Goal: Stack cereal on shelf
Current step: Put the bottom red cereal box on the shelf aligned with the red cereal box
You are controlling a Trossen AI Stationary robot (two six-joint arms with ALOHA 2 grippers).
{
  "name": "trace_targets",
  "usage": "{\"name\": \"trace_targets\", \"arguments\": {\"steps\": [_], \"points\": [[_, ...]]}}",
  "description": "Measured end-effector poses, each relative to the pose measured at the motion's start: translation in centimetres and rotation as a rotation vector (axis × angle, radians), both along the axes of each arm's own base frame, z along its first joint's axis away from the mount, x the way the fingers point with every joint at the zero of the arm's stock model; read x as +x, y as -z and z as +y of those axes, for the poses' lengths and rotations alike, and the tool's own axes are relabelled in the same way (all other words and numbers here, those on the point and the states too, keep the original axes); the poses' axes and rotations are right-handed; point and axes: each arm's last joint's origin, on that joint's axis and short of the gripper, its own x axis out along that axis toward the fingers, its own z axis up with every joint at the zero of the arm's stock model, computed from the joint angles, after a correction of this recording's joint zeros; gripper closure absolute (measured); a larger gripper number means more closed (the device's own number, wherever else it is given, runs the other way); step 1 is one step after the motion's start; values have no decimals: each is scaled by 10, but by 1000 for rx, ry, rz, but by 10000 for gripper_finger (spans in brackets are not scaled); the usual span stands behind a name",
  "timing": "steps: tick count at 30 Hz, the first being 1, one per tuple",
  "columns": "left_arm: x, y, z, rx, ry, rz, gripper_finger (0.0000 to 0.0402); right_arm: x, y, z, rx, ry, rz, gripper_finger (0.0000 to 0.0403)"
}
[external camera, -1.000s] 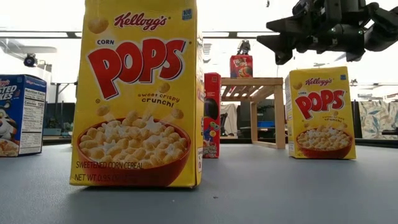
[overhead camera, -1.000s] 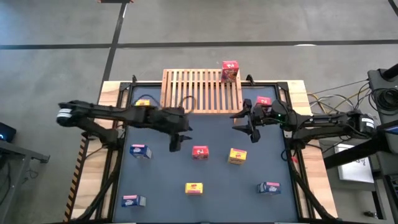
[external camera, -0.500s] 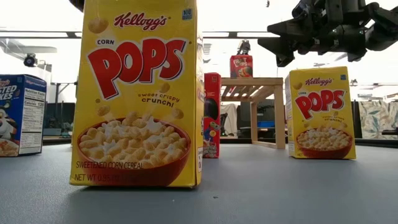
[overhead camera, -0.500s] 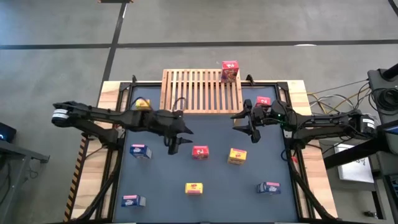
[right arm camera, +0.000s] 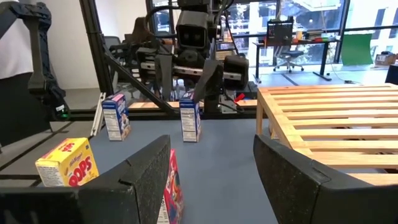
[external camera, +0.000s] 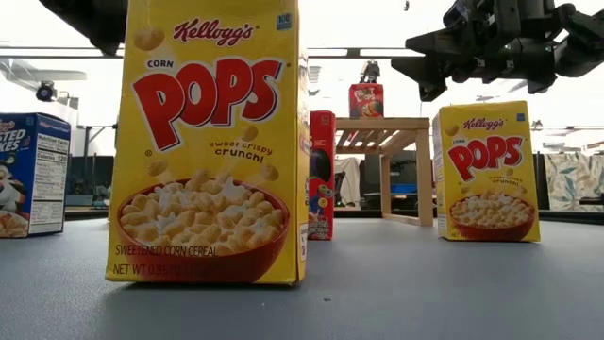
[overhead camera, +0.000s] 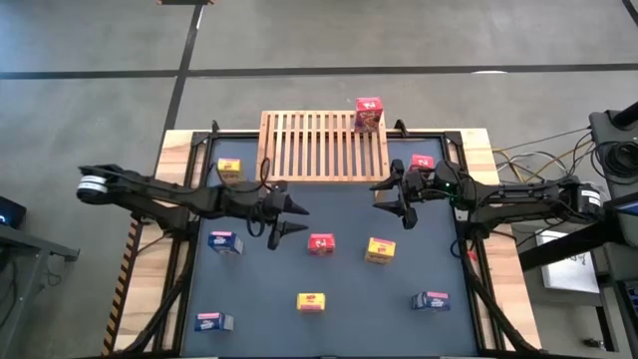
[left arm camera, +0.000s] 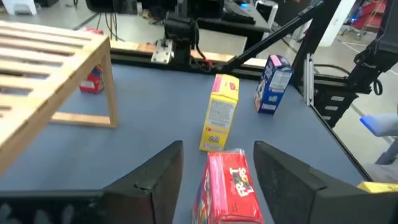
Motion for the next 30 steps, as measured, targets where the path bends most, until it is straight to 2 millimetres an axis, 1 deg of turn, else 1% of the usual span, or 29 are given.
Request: {"name": "trace_targets", "arguments": {"steps": [6, 10, 15, 19, 30], "points": [[9, 1, 0, 1, -2, 16, 147, 0, 0, 0, -5, 0, 0, 184], [12, 7, -1, -4, -1, 48, 118, 0, 0, 0, -4, 1, 3, 184], [9, 23, 0, -38, -32, 90, 116, 0, 1, 0, -2, 1, 14, 184], [9, 23, 0, -40, -34, 54, 118, 0, 1, 0, -3, 1, 14, 184], [9, 22, 0, -4, -48, 46, 118, 0, 1, 0, -9, 1, 13, 184]]}}
